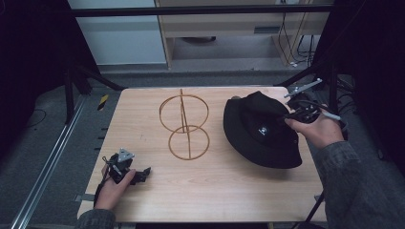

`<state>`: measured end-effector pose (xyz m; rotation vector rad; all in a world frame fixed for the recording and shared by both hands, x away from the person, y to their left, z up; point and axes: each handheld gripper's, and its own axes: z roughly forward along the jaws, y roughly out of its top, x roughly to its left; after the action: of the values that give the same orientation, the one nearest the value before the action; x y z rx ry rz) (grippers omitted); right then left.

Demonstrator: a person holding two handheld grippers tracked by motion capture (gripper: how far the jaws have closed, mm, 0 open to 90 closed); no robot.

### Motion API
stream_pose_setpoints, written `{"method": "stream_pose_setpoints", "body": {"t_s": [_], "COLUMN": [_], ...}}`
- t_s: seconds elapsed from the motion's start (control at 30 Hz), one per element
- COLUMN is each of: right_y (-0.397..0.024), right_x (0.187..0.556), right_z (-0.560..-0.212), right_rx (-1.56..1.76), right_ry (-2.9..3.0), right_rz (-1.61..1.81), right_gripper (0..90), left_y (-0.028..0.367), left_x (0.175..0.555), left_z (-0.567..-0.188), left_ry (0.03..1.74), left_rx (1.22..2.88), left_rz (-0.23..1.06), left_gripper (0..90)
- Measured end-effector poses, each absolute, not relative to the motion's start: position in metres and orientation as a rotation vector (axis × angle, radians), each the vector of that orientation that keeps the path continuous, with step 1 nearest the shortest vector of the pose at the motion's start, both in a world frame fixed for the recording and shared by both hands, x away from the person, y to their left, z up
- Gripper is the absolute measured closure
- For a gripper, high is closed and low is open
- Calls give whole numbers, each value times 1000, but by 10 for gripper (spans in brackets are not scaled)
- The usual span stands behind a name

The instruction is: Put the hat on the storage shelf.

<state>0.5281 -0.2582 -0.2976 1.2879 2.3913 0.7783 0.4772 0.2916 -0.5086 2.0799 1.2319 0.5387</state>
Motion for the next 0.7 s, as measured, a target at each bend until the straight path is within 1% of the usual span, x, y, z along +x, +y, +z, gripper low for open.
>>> {"method": "stream_pose_setpoints", "body": {"t_s": [0.4,0.7], "right_y": [-259,-259], "right_x": [506,499], "right_z": [-265,-253], "right_rx": [1181,1150], "right_ry": [2326,2296], "right_rz": [883,922], "right_gripper": [858,859], "left_y": [291,291], "left_x": [477,477], "left_z": [-509,-509], "left_ry": [1230,1230], "left_rx": [2081,2082], "left_rz": [540,540], "left_gripper": [0,0]}}
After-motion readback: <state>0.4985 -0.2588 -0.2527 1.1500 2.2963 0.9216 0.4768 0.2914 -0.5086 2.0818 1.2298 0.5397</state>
